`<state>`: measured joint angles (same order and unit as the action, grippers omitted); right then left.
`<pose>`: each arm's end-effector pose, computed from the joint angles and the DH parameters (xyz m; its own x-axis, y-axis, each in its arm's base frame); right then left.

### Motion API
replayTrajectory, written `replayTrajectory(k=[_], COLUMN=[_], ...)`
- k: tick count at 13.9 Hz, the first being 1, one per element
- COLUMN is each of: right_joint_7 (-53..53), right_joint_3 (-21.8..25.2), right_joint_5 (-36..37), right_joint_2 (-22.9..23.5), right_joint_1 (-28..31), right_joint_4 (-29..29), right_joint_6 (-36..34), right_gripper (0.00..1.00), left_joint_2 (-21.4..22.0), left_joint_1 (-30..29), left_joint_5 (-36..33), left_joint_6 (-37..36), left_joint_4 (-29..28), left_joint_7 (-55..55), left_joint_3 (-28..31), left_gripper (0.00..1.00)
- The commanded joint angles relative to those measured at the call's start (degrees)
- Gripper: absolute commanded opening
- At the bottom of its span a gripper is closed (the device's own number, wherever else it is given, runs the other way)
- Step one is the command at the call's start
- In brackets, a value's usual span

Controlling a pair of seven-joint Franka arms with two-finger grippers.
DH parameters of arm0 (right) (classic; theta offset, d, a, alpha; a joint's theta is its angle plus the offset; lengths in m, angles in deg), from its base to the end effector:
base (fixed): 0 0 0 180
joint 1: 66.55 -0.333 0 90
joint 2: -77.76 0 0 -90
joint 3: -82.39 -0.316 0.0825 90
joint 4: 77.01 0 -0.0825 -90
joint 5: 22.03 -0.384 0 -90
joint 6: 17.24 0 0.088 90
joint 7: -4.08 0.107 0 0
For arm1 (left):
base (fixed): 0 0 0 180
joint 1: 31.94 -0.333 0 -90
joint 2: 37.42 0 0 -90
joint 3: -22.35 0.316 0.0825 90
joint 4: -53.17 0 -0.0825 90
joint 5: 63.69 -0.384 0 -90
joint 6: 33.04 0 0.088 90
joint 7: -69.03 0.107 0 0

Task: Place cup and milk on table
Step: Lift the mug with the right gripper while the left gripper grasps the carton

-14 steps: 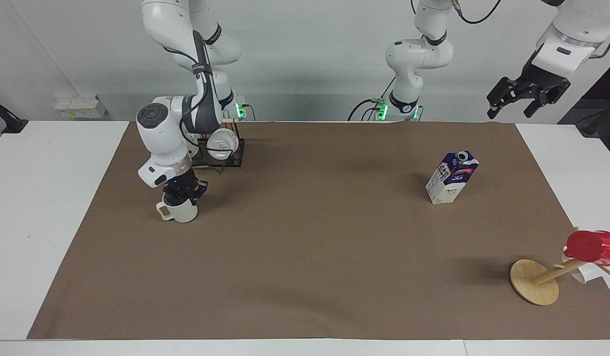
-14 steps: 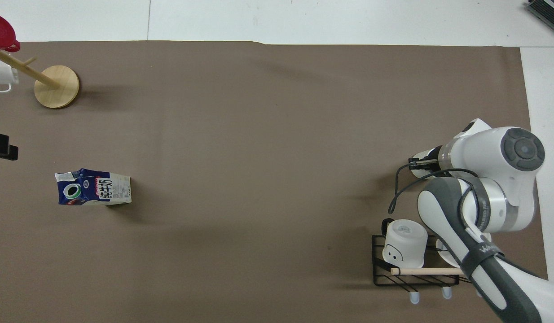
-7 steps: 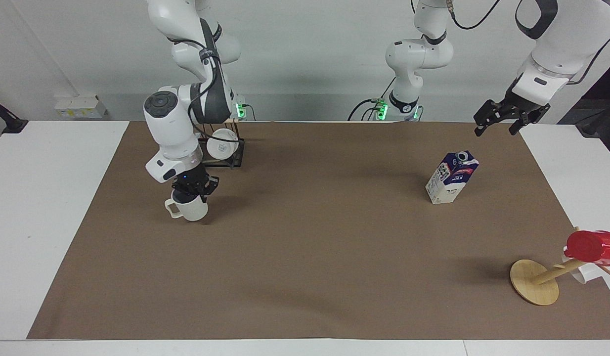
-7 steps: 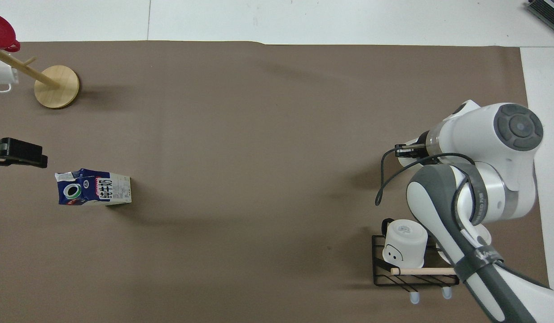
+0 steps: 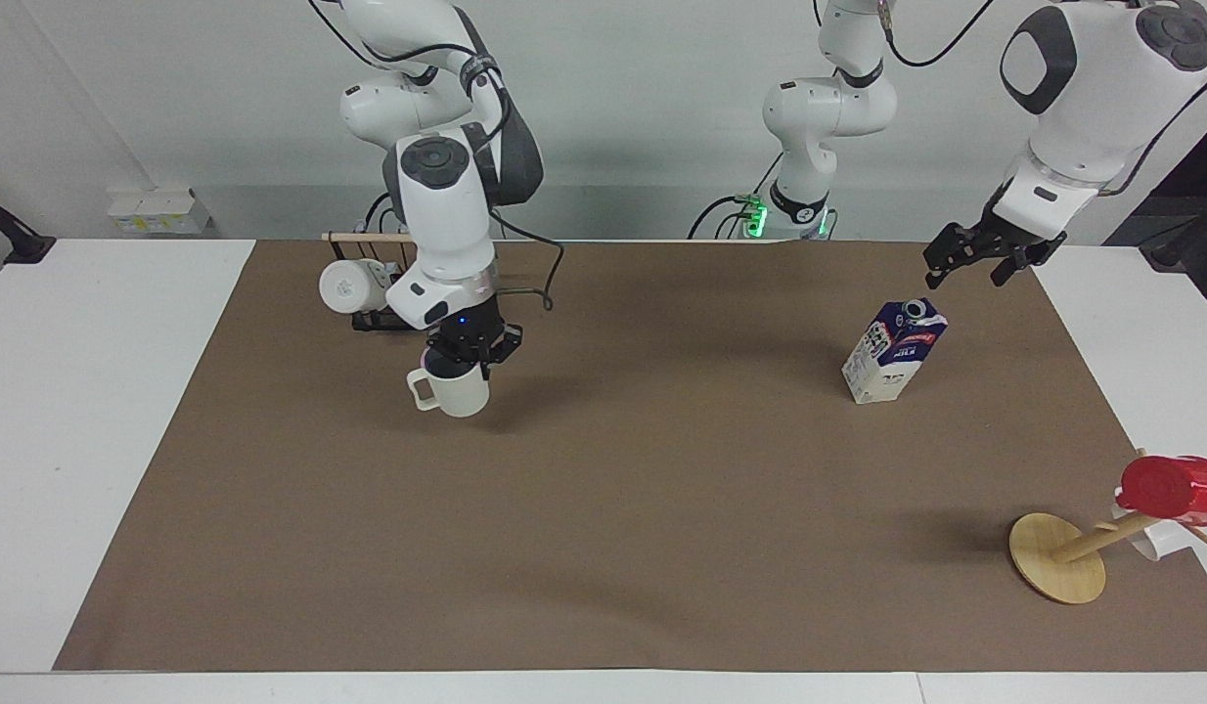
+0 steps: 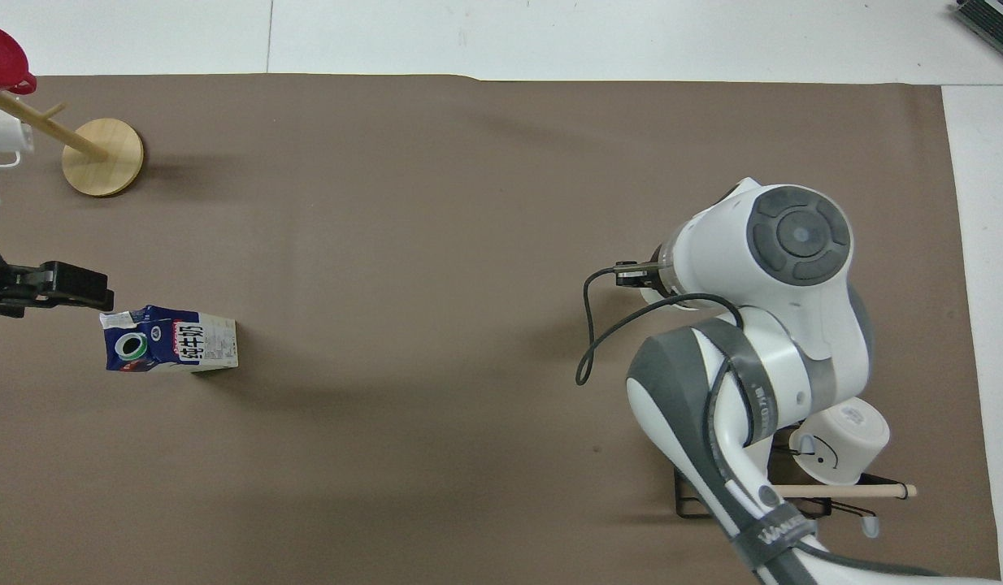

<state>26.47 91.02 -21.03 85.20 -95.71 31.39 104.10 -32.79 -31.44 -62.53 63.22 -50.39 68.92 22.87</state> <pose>0.5630 0.2131 0.4453 0.9944 -0.0220 0.1031 -0.0217 -0.9998 -0.0045 0.5318 -0.0016 0.5656 0.9989 0.0044 -0.0467 0.0054 -0.9998 0.0206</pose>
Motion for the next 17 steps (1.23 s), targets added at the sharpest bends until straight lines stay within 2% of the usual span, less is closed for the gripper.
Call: replayTrajectory(k=[1, 3, 8, 10, 12, 14, 17], right_joint_7=[6.6, 11.6, 20.5, 21.4, 21.5, 21.6, 21.6], right_joint_3=[0.1, 0.0, 0.0, 0.0, -0.1, -0.2, -0.2], right_joint_5=[0.6, 0.3, 0.8, 0.5, 0.2, 0.8, 1.2], right_joint_2=[3.9, 6.2, 12.2, 13.6, 14.3, 15.1, 16.6], right_joint_1=[-3.8, -6.9, -13.1, -13.9, -14.4, -15.6, -17.0], right_joint_4=[-5.0, -7.5, -10.7, -11.3, -10.9, -10.8, -10.7], right_joint_6=[-1.3, -1.3, -0.2, 0.2, 4.8, 5.6, 7.7], right_gripper=[0.00, 0.00, 0.00, 0.00, 0.00, 0.00, 0.00], left_joint_2=[5.1, 6.9, 7.9, 7.8, 7.8, 7.7, 7.6], left_joint_1=[0.4, 0.4, 0.5, 0.5, 0.5, 1.5, 1.7], left_joint_5=[-0.6, -0.6, -0.6, -0.6, -0.6, -0.6, -0.6], left_joint_6=[5.5, 8.2, 12.9, 14.7, 17.5, 20.3, 21.5], left_joint_4=[-8.3, -12.2, -17.6, -19.4, -21.5, -23.5, -24.0], left_joint_7=[-0.2, 0.0, 0.0, 0.0, 0.0, 0.0, 0.0], left_joint_3=[0.0, 0.0, -0.1, -0.1, -0.2, -0.1, -0.2], left_gripper=[1.00, 1.00, 1.00, 1.00, 1.00, 1.00, 1.00])
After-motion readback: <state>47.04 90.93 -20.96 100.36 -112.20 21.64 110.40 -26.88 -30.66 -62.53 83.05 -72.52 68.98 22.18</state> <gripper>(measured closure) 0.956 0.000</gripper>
